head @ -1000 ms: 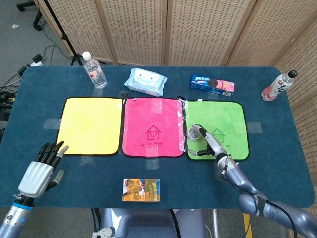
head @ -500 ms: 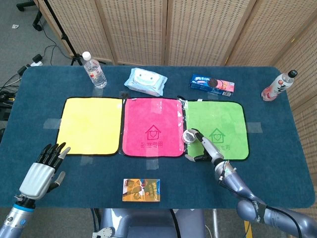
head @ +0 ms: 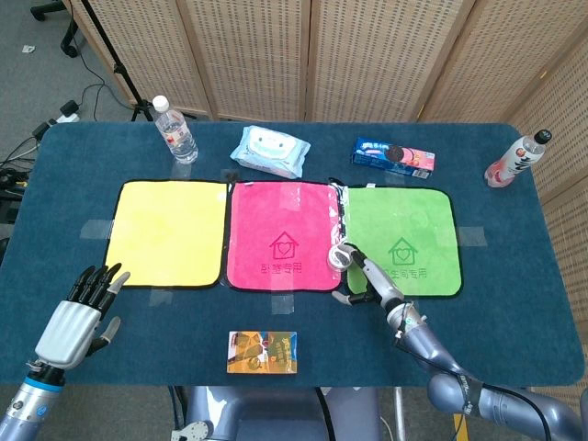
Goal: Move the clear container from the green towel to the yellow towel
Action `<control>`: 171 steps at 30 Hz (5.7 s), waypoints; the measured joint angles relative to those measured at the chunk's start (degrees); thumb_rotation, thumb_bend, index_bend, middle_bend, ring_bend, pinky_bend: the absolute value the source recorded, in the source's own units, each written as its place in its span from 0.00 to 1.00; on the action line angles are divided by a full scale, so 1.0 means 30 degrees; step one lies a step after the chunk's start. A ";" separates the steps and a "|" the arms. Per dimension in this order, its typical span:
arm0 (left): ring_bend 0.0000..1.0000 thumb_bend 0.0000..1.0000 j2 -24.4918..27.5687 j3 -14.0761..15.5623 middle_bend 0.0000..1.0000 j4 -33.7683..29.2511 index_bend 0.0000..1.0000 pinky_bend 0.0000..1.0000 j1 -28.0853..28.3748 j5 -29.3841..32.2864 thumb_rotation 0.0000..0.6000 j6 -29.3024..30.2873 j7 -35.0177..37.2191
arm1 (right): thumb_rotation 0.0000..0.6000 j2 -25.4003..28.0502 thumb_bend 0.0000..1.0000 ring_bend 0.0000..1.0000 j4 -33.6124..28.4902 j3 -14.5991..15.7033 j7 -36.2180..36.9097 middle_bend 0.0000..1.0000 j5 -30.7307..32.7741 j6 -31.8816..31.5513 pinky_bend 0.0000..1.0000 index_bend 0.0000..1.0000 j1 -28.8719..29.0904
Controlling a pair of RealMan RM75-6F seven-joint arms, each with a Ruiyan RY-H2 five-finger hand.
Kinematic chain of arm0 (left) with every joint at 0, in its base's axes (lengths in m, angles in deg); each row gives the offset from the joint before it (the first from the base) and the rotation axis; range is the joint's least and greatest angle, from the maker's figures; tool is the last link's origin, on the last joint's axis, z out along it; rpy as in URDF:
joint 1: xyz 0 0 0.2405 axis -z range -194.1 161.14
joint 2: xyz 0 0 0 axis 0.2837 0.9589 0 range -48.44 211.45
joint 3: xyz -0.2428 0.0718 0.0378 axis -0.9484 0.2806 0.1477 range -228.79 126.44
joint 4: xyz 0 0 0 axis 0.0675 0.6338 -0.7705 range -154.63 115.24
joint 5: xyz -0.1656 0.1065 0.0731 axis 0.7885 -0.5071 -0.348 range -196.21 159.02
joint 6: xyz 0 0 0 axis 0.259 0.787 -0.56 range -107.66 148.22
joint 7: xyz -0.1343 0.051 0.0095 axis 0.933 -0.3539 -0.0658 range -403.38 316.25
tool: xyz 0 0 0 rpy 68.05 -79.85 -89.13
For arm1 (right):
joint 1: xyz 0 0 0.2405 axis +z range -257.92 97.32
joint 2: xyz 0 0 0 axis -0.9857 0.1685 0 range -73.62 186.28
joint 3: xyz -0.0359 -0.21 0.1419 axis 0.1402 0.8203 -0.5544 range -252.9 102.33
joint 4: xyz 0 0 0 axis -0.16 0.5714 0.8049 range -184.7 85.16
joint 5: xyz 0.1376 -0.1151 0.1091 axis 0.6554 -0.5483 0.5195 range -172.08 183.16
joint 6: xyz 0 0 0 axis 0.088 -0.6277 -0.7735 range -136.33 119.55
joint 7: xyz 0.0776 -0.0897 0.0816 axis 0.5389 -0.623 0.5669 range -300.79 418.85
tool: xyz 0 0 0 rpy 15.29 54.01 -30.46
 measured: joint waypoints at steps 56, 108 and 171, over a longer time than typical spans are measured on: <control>0.00 0.44 0.0138 0.0032 0.00 -0.0172 0.00 0.01 -0.0081 -0.0183 1.00 0.0268 0.0039 | 1.00 0.0820 0.31 0.00 -0.3168 -0.0350 -0.5458 0.00 0.2173 -0.2273 0.05 0.08 0.1023; 0.00 0.44 -0.0365 0.0306 0.00 -0.0263 0.00 0.00 -0.0344 -0.1164 1.00 0.0730 -0.2114 | 1.00 0.6447 0.31 0.00 -0.1188 0.5802 -0.7255 0.00 -1.1962 -1.4691 0.05 0.11 -0.8781; 0.00 0.47 -0.5611 -0.3764 0.00 -0.3849 0.00 0.00 1.4676 1.3536 1.00 -1.2439 -1.8880 | 1.00 0.7521 0.31 0.00 -0.0668 0.4394 -0.3541 0.00 -1.1356 -1.4807 0.05 0.11 -0.9516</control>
